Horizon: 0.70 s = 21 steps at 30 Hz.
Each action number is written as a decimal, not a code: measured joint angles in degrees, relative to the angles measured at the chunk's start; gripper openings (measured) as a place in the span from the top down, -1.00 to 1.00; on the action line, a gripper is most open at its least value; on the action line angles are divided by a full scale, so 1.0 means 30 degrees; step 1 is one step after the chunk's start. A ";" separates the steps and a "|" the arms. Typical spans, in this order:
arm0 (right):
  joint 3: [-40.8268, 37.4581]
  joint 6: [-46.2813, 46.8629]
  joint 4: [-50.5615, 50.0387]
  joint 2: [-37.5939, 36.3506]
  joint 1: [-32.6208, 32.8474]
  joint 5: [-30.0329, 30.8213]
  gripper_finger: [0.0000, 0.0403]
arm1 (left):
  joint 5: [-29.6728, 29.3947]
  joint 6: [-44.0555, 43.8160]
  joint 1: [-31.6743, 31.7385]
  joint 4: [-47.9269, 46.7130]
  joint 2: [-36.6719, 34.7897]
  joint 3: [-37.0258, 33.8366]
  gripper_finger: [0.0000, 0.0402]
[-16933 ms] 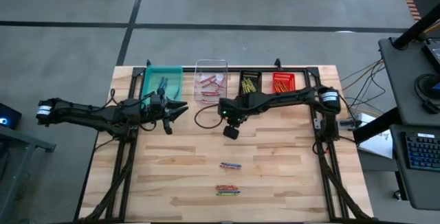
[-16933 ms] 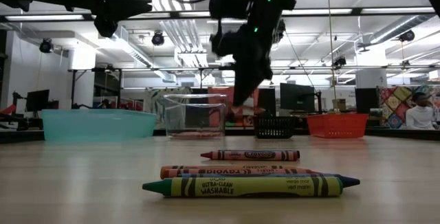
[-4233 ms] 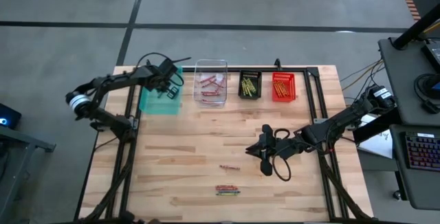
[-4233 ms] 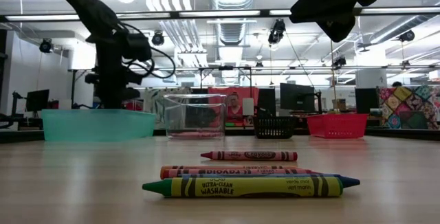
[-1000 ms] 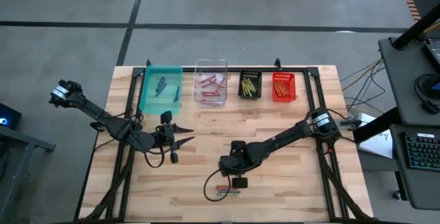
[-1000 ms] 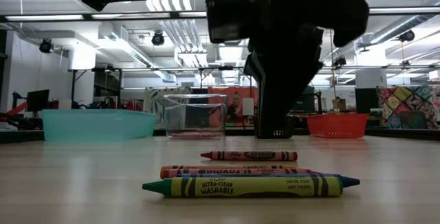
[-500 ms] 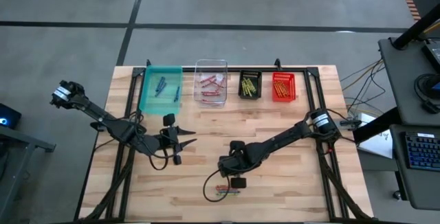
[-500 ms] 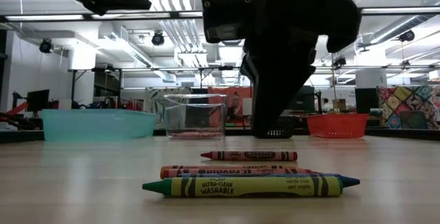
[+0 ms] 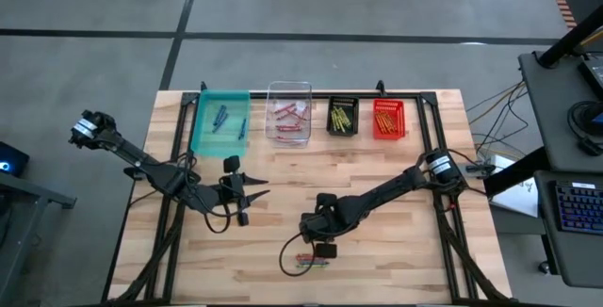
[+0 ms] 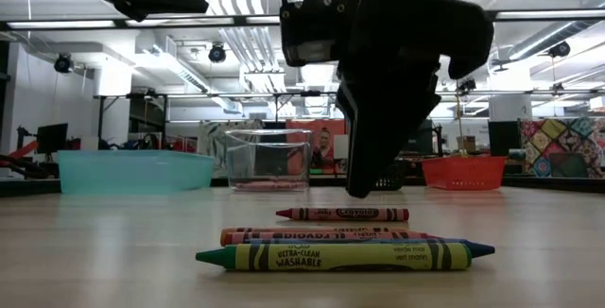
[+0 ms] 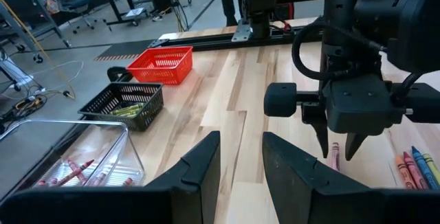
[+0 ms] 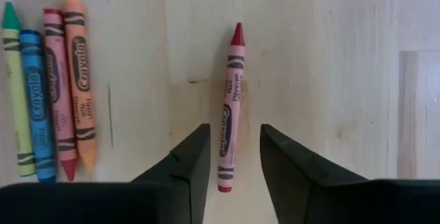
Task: Sort crayons
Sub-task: Put the red crayon into the transparent bin
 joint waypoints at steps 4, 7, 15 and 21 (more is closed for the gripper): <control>-0.0736 -0.0012 0.1522 0.0000 -0.0033 0.0000 0.41 | -0.0015 0.0004 0.0000 0.0007 0.0000 0.0000 0.55; -0.1525 -0.0175 0.3020 0.0000 -0.0058 -0.0007 0.43 | -0.0015 0.0000 0.0000 0.0043 0.0000 0.0000 0.55; -0.2667 0.0182 0.4175 -0.0076 -0.0322 -0.0007 0.65 | -0.0015 0.0007 0.0000 0.0087 0.0000 0.0000 0.55; -0.3341 0.0204 0.4795 -0.0131 -0.0399 -0.0084 0.92 | -0.0459 0.0003 0.0000 0.0131 -0.0007 0.0000 0.55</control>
